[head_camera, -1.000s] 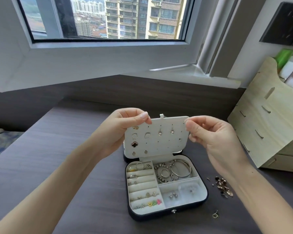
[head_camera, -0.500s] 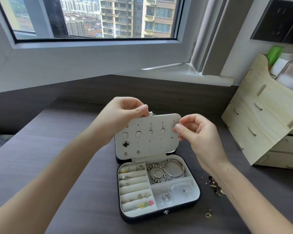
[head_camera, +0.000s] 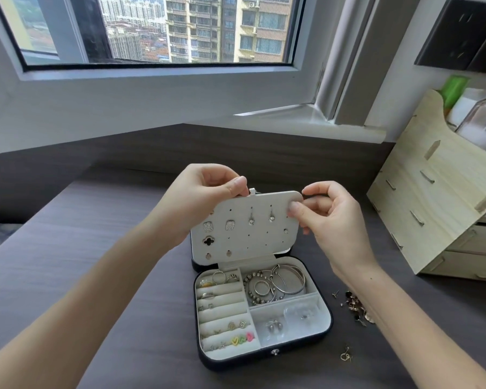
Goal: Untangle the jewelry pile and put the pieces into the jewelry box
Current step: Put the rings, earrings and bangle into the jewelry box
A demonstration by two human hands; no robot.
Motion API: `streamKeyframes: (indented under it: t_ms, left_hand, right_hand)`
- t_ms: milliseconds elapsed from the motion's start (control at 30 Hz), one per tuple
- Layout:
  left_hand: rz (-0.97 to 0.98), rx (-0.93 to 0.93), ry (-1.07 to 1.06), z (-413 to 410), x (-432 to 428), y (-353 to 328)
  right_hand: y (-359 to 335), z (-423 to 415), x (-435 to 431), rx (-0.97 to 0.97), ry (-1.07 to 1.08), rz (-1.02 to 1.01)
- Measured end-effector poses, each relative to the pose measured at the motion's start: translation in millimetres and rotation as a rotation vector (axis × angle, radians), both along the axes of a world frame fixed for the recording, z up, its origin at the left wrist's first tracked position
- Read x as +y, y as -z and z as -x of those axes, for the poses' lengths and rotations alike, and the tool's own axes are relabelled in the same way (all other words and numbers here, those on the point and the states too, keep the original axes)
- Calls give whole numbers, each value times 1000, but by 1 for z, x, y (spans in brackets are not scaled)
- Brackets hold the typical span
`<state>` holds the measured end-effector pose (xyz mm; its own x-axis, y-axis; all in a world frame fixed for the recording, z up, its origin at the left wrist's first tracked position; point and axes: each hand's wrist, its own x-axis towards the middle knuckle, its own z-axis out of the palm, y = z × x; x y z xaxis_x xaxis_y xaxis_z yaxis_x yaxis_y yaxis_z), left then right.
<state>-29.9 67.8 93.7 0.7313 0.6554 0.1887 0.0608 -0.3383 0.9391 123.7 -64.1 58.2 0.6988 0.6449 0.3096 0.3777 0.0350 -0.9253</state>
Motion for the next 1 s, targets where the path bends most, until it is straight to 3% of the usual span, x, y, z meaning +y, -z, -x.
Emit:
streamKeyframes:
  t_ms: [133,333,467,567,767,1000]
  left_hand:
    - [23,-7,21,2,1,1]
    - [258,62,317,2,2,-10]
    - [111,281,473,-20,4,-2]
    - [112,394,623,-37,0,10]
    - [248,400,885,-57,5,24]
    - [287,446,1038,-71,9,25]
  right_hand:
    - [0,-7,-6,-169,2,88]
    - [0,-4,-32,-66,-163,11]
    - [11,3,-48,-159,-185,-28]
    - [20,5,-54,-208,-204,-73]
    - [28,0,-57,-283,-244,-108]
    - [29,-4,-56,-277,-276,-132]
